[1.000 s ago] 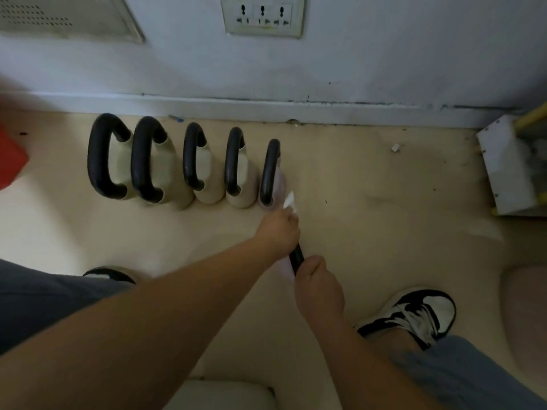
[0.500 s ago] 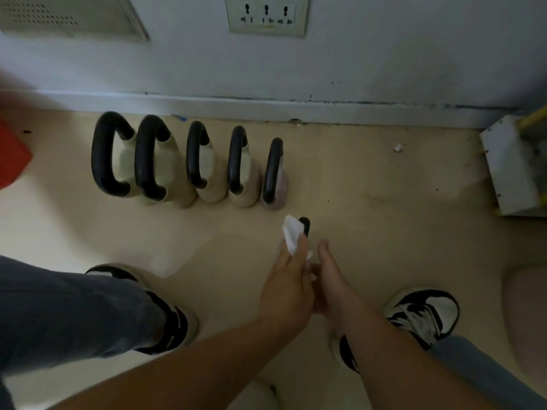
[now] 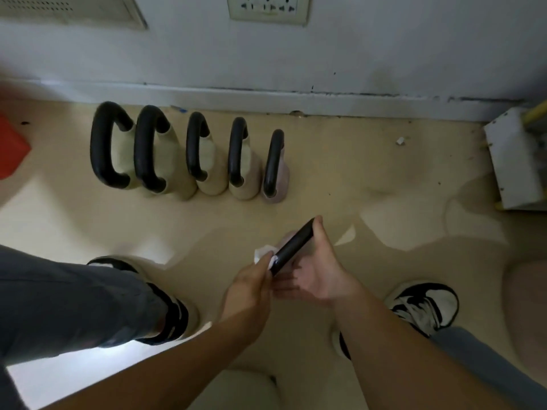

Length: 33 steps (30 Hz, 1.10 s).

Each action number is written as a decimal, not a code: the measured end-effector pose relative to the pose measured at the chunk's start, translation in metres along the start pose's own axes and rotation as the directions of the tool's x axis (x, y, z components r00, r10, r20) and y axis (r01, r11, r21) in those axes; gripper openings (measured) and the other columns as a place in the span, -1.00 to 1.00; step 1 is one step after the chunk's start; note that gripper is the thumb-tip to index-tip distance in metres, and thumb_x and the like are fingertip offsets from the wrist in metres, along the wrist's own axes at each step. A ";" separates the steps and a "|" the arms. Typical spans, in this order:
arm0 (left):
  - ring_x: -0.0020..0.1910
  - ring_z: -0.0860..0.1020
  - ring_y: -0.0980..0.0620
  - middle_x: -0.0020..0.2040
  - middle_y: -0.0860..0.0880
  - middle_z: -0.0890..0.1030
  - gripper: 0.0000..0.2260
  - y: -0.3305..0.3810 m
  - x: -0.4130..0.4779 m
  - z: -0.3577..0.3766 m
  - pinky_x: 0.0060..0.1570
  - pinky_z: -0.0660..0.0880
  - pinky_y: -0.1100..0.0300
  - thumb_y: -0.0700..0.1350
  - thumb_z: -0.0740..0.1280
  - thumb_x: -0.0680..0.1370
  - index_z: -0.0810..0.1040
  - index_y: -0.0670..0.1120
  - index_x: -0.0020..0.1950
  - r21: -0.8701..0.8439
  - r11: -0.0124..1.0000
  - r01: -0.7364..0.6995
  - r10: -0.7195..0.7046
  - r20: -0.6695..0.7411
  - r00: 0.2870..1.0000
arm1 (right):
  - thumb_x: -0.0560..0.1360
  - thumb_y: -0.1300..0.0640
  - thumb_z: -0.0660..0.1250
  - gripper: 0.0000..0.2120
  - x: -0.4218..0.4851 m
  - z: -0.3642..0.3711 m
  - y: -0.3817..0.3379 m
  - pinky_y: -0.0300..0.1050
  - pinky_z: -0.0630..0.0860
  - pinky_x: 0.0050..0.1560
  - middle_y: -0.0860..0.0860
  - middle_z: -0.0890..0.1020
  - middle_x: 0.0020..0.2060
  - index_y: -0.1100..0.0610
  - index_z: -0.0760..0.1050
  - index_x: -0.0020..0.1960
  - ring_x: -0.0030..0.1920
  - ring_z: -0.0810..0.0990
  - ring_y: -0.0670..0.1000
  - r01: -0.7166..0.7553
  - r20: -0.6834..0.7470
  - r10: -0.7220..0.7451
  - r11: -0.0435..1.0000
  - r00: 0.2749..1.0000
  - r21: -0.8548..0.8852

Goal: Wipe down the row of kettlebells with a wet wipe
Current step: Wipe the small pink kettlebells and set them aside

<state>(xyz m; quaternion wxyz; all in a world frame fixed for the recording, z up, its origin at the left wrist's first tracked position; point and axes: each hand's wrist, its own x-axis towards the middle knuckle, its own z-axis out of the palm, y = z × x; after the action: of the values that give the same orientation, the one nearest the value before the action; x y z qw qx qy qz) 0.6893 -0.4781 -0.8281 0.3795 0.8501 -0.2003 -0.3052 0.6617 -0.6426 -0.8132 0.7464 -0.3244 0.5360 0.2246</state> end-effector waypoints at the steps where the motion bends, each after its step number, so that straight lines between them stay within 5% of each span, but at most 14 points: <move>1: 0.10 0.58 0.04 0.15 0.03 0.62 -0.64 -0.004 -0.003 -0.002 0.07 0.48 0.20 0.00 0.07 0.66 0.45 0.13 0.43 0.056 0.998 -0.006 0.008 -0.035 0.999 | 0.17 -0.78 0.02 0.27 0.005 -0.006 0.000 0.37 0.39 0.42 0.28 0.68 0.14 0.32 0.65 0.22 0.12 0.65 0.36 -0.019 0.009 0.018 1.000 1.000 0.018; 4: 0.08 0.60 0.03 0.11 0.06 0.63 -0.68 0.029 0.016 0.006 0.00 0.45 0.26 -0.01 0.09 0.69 0.48 0.12 0.39 0.033 0.996 0.088 -0.086 -0.049 0.995 | 0.13 -0.79 0.06 0.18 0.008 0.002 0.003 0.32 0.48 0.36 0.22 0.72 0.12 0.18 0.71 0.17 0.13 0.68 0.29 -0.047 -0.009 0.047 0.999 0.999 0.022; 8: 0.09 0.60 -0.21 0.08 -0.15 0.65 -0.66 0.075 0.082 0.018 0.13 0.53 -0.10 0.16 0.06 0.56 0.55 0.06 0.09 -0.097 0.963 0.252 -0.231 0.189 0.955 | 0.26 -0.73 0.08 0.05 0.002 0.007 0.003 0.37 0.43 0.39 0.22 0.66 0.25 0.07 0.60 0.33 0.29 0.61 0.31 0.006 -0.025 -0.006 1.000 1.000 0.005; 10: 0.26 0.53 -0.24 0.29 -0.18 0.57 -0.60 0.082 0.095 0.021 0.25 0.48 -0.14 0.16 0.07 0.54 0.53 0.05 0.23 -0.061 0.969 0.241 -0.222 0.226 0.948 | 0.28 -0.73 0.02 0.00 -0.004 0.013 0.002 0.35 0.47 0.36 0.19 0.66 0.25 -0.02 0.58 0.33 0.26 0.61 0.29 0.012 -0.055 -0.013 1.000 0.998 -0.017; 12: 0.35 0.48 -0.07 0.43 -0.03 0.48 -0.60 0.077 0.071 0.014 0.31 0.42 0.05 0.10 0.04 0.66 0.34 0.14 0.50 0.093 0.988 0.123 -0.139 0.193 0.971 | 0.28 -0.74 0.00 -0.03 -0.004 0.010 0.000 0.32 0.47 0.35 0.09 0.67 0.25 -0.13 0.56 0.38 0.25 0.62 0.23 0.011 -0.053 -0.010 1.000 0.999 0.008; 15: 0.20 0.54 0.09 0.34 0.06 0.55 -0.63 0.038 0.002 -0.010 0.11 0.42 0.34 0.01 0.04 0.71 0.30 0.18 0.52 0.095 0.993 0.074 -0.080 0.056 0.995 | 0.10 -0.79 0.10 0.32 -0.004 0.000 0.000 0.14 0.49 0.29 0.36 0.64 0.23 0.22 0.53 0.43 0.11 0.64 0.18 -0.042 0.040 0.043 0.999 0.998 -0.017; 19: -0.13 0.59 0.07 -0.02 -0.01 0.64 -0.56 0.003 -0.027 -0.001 -0.13 0.50 0.18 0.05 0.03 0.69 0.18 0.13 0.59 0.142 0.976 0.166 -0.170 0.018 0.985 | 0.05 -0.77 0.22 0.39 0.005 -0.006 -0.004 0.30 0.59 0.20 0.33 0.64 0.18 0.37 0.44 0.41 0.11 0.68 0.31 -0.090 0.005 0.090 0.996 0.996 -0.003; 22: 0.12 0.58 0.01 0.24 -0.02 0.60 -0.58 0.037 -0.001 0.012 0.09 0.51 0.13 0.04 0.01 0.70 0.23 0.06 0.57 0.033 0.982 0.186 -0.185 -0.034 0.982 | 0.13 -0.71 0.30 0.21 0.006 -0.003 -0.003 0.25 0.64 0.12 0.24 0.67 0.18 0.29 0.54 0.34 0.14 0.68 0.27 -0.066 0.013 0.065 0.994 0.998 0.086; 25: 0.18 0.56 0.00 0.27 0.00 0.58 -0.62 0.065 0.034 0.018 0.16 0.50 0.06 0.04 0.01 0.71 0.31 0.09 0.52 0.076 0.991 0.112 -0.111 -0.014 0.994 | 0.22 -0.58 0.42 -0.09 0.010 -0.004 -0.006 0.15 0.64 0.14 0.11 0.74 0.10 0.10 0.64 0.28 0.12 0.72 0.17 0.059 -0.099 -0.042 0.983 0.994 0.171; 30: 0.52 0.25 -0.07 0.54 -0.03 0.29 -0.49 0.032 -0.005 0.017 0.34 0.40 0.04 0.00 0.02 0.70 -0.10 0.17 0.61 0.282 0.958 -0.045 0.015 0.108 0.994 | 0.52 -0.39 0.32 -0.48 0.002 -0.005 -0.014 0.14 0.69 0.02 0.17 0.63 0.19 0.05 0.55 0.14 0.19 0.66 0.23 0.178 -0.114 -0.153 0.950 0.982 0.257; 33: 0.60 0.01 -0.05 0.63 -0.06 0.07 -0.46 0.021 -0.019 0.014 0.42 0.29 0.08 0.00 0.00 0.71 -0.24 0.15 0.59 0.368 0.925 -0.097 0.052 0.131 0.990 | 0.59 -0.42 0.13 -0.38 0.010 -0.013 -0.008 0.15 0.66 0.01 0.16 0.62 0.23 0.07 0.53 0.30 0.20 0.64 0.23 0.158 -0.085 -0.138 0.933 0.987 0.322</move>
<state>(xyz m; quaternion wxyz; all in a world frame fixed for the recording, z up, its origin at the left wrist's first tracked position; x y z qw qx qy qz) 0.6642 -0.4880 -0.8123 0.2094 0.8789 -0.3091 -0.2970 0.6618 -0.6572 -0.8232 0.7881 -0.2418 0.5622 0.0655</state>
